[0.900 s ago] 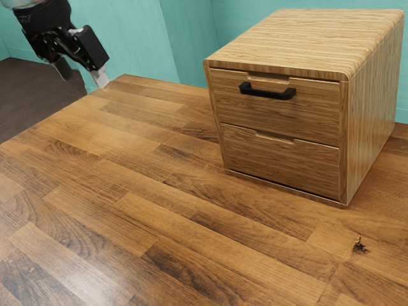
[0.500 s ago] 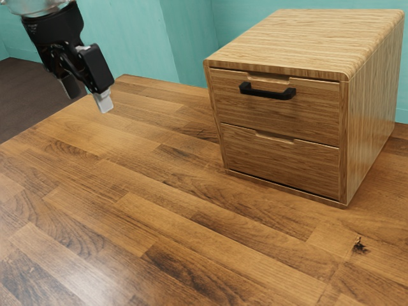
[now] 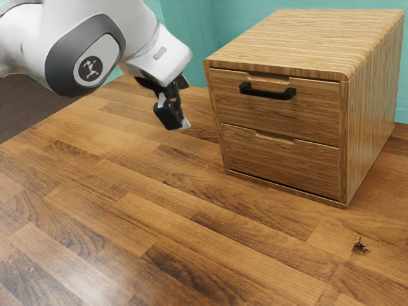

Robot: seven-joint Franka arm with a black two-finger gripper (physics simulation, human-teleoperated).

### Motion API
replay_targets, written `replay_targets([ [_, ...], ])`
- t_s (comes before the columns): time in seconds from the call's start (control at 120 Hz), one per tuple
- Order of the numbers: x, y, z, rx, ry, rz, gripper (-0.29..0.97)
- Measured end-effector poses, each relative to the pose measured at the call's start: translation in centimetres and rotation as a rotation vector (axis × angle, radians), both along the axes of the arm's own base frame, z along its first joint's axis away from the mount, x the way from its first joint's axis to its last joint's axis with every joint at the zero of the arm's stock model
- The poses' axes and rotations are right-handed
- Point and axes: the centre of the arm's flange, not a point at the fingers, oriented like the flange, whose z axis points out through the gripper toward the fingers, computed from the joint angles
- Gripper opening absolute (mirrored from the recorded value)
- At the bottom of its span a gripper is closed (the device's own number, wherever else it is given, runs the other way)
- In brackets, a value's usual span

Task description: Pull the drawer handle with one arm to open the drawer

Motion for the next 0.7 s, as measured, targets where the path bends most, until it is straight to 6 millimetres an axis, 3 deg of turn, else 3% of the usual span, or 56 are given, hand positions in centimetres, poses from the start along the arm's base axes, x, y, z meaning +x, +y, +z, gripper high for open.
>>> replay_targets([
  [0.142, 2.5, 0.4, 0.8, 0.087, -0.075, -0.108, 0.68],
  [0.4, 3.6, 1.9, 0.7, 0.099, -0.092, -0.195, 0.66],
  [0.492, 5.3, 2.1, 0.4, 0.086, -0.091, -0.184, 0.66],
  [0.542, 6.0, 1.2, 0.5, 0.080, -0.096, -0.192, 0.66],
  [0.6, 7.0, -1.4, 1.0, 0.071, -0.102, -0.223, 0.67],
  [0.7, 8.3, -3.7, -0.1, 0.056, -0.078, -0.243, 0.67],
])
